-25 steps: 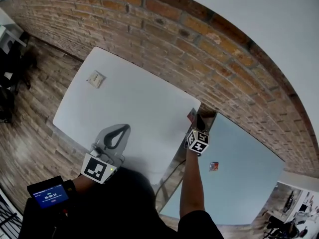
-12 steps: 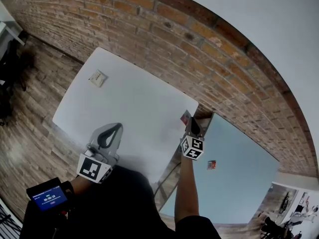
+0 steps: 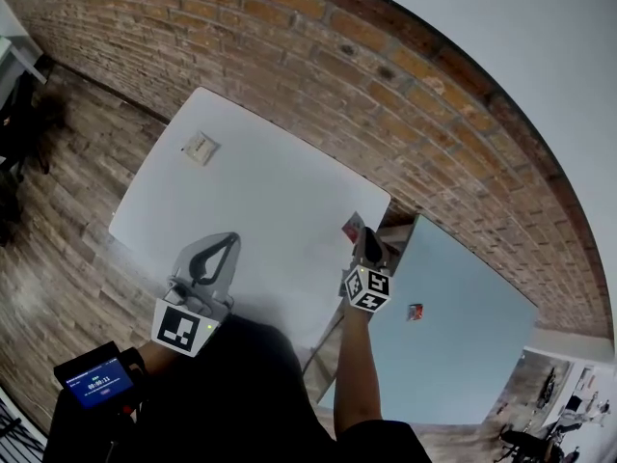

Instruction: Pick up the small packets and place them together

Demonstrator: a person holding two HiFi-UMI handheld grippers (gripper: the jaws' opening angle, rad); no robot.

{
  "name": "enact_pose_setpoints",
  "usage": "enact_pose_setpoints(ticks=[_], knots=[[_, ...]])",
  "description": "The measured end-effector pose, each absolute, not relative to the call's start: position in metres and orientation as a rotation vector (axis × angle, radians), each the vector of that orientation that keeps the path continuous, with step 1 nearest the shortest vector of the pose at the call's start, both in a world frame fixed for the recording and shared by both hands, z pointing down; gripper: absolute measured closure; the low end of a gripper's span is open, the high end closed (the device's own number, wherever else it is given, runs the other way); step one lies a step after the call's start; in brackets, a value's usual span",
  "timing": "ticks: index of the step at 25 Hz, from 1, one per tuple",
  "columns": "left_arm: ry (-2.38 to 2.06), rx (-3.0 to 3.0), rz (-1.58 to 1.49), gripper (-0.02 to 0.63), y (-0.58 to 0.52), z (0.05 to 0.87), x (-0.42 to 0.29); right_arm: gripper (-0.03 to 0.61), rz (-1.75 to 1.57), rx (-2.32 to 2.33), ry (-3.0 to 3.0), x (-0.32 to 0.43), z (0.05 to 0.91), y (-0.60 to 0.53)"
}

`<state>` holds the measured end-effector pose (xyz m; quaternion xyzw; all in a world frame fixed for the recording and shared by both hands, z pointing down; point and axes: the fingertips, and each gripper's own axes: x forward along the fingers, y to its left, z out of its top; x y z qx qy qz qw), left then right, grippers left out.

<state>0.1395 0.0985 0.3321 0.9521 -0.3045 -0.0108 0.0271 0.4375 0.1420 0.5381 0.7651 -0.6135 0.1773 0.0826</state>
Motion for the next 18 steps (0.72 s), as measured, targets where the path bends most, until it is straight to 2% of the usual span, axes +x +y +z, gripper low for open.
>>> enact_pose_setpoints(ticks=[18], knots=[[-0.903,2.880,-0.107,0.614,0.051,0.339,0.071,0.575,0.550,2.188,-1.874,0.337,0.532,0.110]])
